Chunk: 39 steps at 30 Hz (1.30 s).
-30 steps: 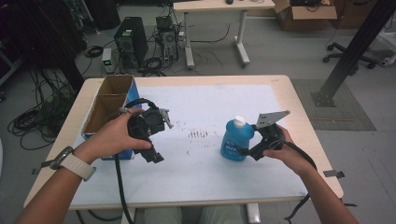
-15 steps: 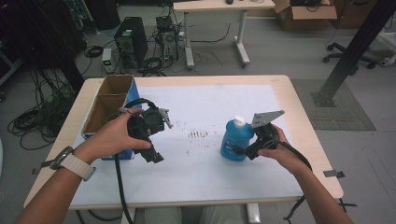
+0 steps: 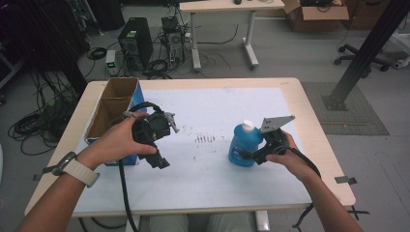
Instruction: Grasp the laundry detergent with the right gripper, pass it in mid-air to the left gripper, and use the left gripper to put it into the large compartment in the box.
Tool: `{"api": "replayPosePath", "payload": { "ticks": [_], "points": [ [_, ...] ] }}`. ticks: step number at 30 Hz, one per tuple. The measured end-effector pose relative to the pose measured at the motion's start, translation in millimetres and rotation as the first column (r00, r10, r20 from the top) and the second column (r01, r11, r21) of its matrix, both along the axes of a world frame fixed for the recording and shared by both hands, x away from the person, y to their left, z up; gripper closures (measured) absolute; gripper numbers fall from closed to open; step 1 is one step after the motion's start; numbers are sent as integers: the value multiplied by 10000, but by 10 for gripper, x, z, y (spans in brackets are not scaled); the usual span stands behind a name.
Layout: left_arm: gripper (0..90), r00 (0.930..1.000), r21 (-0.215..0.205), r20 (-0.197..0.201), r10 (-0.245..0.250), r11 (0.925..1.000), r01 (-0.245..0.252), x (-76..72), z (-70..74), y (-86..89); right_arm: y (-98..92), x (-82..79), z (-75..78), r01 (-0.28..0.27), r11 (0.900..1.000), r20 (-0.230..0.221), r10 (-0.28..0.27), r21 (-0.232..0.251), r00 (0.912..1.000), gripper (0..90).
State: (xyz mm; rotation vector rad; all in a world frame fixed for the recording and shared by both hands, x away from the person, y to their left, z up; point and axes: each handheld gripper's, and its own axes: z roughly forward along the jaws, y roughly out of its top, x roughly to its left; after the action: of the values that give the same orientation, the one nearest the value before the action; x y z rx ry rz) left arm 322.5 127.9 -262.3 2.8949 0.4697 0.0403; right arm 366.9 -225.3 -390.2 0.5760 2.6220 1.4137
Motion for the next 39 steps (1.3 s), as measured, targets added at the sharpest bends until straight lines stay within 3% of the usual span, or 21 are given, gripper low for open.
{"api": "replayPosePath", "payload": {
  "ticks": [39],
  "points": [
    [78,10000,-61,-1,6,10000,-6,-2,-11,22,-17,-7,2,-139,9998,127,137,132,9998,341]
  ]
}}
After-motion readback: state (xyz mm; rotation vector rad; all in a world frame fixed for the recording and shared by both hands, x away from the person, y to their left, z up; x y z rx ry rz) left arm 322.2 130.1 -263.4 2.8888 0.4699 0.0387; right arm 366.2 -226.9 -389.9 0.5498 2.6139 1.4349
